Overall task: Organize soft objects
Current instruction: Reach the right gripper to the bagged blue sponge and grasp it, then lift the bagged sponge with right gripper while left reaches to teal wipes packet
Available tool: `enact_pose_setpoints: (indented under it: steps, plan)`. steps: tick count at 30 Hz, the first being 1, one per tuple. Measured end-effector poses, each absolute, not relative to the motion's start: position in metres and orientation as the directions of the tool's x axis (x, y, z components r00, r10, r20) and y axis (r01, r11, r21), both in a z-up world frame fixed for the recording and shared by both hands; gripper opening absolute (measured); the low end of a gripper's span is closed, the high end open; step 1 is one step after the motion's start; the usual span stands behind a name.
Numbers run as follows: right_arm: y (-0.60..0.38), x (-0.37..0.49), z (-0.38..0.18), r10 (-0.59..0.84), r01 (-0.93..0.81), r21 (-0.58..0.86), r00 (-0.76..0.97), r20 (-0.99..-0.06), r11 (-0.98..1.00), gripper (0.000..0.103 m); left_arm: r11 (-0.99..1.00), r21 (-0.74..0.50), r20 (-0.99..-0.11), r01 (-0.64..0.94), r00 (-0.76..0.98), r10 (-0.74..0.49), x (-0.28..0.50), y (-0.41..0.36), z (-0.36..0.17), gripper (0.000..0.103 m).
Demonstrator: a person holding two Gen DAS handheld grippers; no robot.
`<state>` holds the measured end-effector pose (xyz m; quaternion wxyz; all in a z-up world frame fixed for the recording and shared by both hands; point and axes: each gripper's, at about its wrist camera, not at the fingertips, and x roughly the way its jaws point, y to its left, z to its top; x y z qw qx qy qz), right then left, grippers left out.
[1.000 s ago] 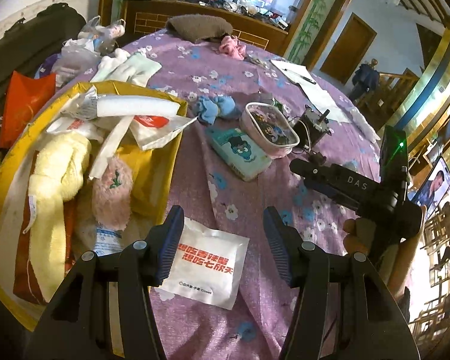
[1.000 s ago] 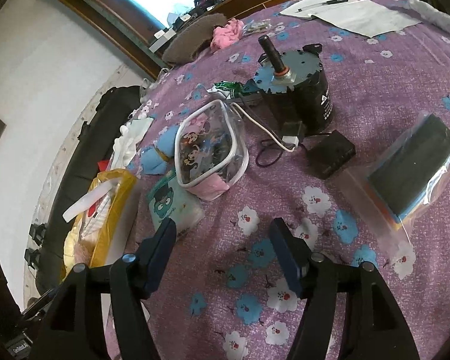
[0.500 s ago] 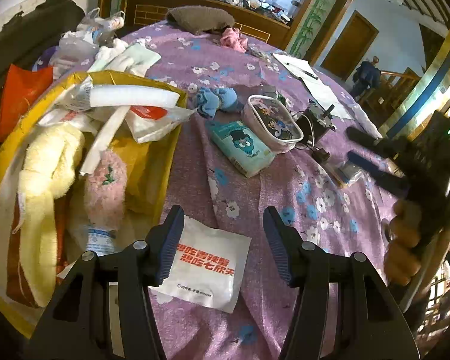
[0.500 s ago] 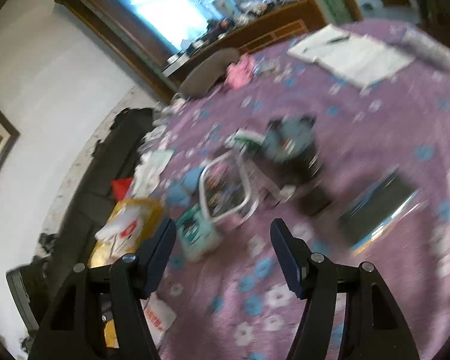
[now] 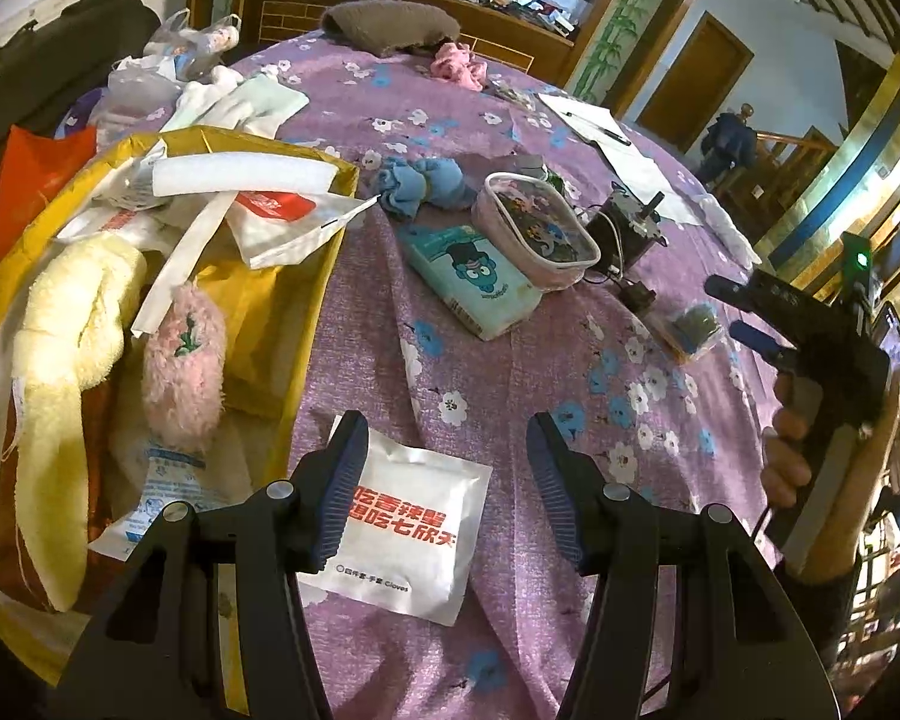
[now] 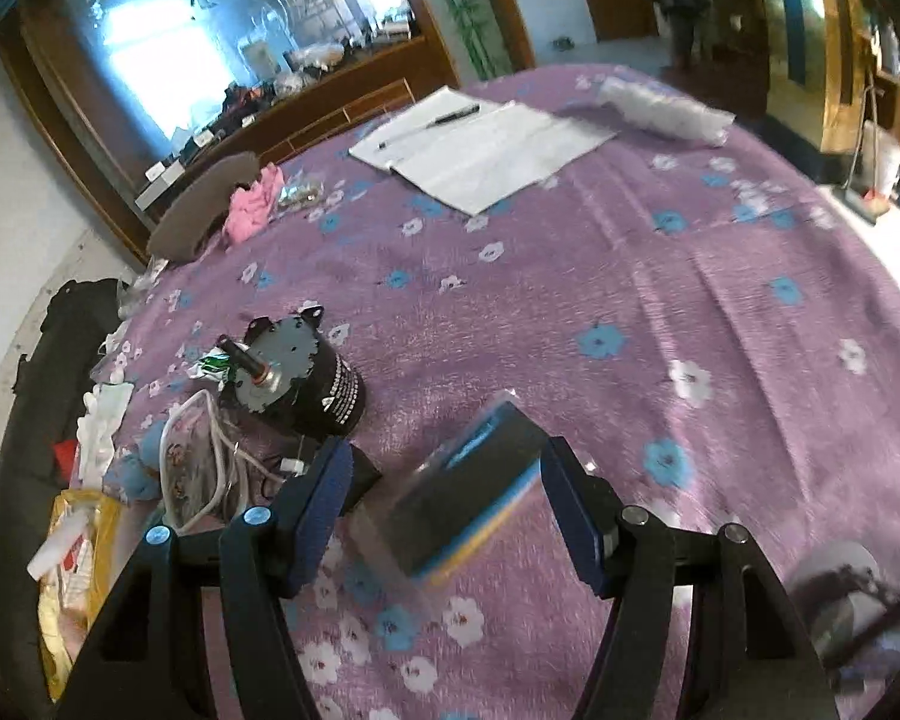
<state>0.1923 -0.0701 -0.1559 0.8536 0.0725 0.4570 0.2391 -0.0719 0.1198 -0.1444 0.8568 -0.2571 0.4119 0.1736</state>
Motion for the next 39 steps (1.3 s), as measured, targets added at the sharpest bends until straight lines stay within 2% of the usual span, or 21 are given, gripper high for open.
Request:
enact_pose_setpoints:
  steps: [5, 11, 12, 15, 21, 29, 39]
  plan:
    - [-0.062, 0.186, -0.164, 0.381, -0.292, 0.267, 0.469, -0.797, 0.918, 0.066, 0.806, -0.301, -0.801, -0.509, 0.593, 0.076, -0.069, 0.119, -0.147, 0.055]
    - [-0.040, 0.202, -0.187, 0.368, -0.289, 0.268, 0.388, -0.845, 0.919, 0.065, 0.813, -0.291, -0.804, -0.504, 0.590, 0.078, -0.067, 0.116, -0.145, 0.055]
    - [-0.038, 0.202, -0.188, 0.370, -0.293, 0.264, 0.406, -0.836, 0.919, 0.064, 0.813, -0.292, -0.804, -0.504, 0.589, 0.076, -0.067, 0.117, -0.145, 0.055]
    - [-0.036, 0.194, -0.189, 0.351, -0.303, 0.225, 0.470, -0.810, 0.926, 0.049, 0.813, -0.281, -0.811, -0.510, 0.579, 0.083, -0.065, 0.117, -0.147, 0.055]
    - [-0.042, 0.189, -0.185, 0.377, -0.307, 0.250, 0.488, -0.787, 0.918, 0.038, 0.801, -0.296, -0.818, -0.520, 0.572, 0.069, -0.064, 0.119, -0.150, 0.055]
    - [-0.043, 0.164, -0.158, 0.560, -0.443, 0.360, 0.506, -0.656, 0.821, 0.037, 0.803, -0.294, -0.818, -0.518, 0.572, 0.070, -0.055, 0.121, -0.145, 0.055]
    - [-0.024, 0.161, -0.168, 0.550, -0.488, 0.324, 0.446, -0.706, 0.811, 0.037, 0.790, -0.312, -0.836, -0.528, 0.548, 0.037, -0.013, 0.134, -0.155, 0.055]
